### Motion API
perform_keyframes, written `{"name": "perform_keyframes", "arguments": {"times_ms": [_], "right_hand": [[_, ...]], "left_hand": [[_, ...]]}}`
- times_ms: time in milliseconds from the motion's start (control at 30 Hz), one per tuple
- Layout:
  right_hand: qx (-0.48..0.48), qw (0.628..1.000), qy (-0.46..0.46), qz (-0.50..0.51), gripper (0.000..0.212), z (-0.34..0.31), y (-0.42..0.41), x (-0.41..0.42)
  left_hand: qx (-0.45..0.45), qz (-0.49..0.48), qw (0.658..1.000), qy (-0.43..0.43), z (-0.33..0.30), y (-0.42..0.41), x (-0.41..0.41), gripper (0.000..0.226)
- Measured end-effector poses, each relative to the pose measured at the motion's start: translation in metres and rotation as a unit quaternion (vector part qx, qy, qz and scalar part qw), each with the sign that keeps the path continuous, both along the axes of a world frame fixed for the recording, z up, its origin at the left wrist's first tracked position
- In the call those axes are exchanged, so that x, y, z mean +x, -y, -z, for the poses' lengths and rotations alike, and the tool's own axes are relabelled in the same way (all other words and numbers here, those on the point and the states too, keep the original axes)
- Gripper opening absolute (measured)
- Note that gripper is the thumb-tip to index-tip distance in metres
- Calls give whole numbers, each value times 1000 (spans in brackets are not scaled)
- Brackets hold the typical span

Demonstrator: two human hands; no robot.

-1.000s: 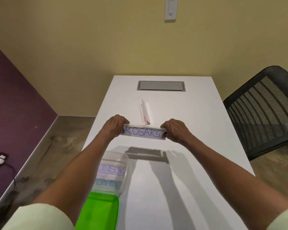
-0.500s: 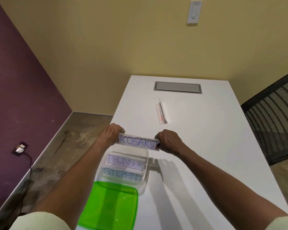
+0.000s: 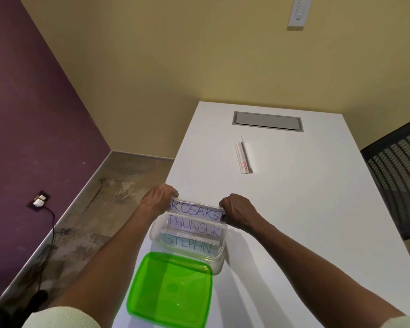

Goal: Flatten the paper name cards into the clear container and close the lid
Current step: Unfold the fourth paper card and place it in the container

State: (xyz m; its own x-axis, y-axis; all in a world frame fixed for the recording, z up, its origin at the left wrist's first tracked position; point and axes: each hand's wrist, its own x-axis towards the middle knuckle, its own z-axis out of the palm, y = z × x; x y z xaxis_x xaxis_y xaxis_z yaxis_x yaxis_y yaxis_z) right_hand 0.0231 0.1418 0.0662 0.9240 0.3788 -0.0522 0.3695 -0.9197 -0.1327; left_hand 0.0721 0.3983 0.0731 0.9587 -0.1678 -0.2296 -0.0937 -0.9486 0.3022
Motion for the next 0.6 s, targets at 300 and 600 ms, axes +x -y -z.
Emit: {"name": "perform_keyframes", "arguments": {"times_ms": [300,600], "right_hand": [[-43,999,-3,-17,14,10,-17,-4],[-64,998,20,-19,40,26,-20,2]], "left_hand": [[73,67,994,41,17,-4,-2,36],[121,100,987,43,36,2,3,34]]}}
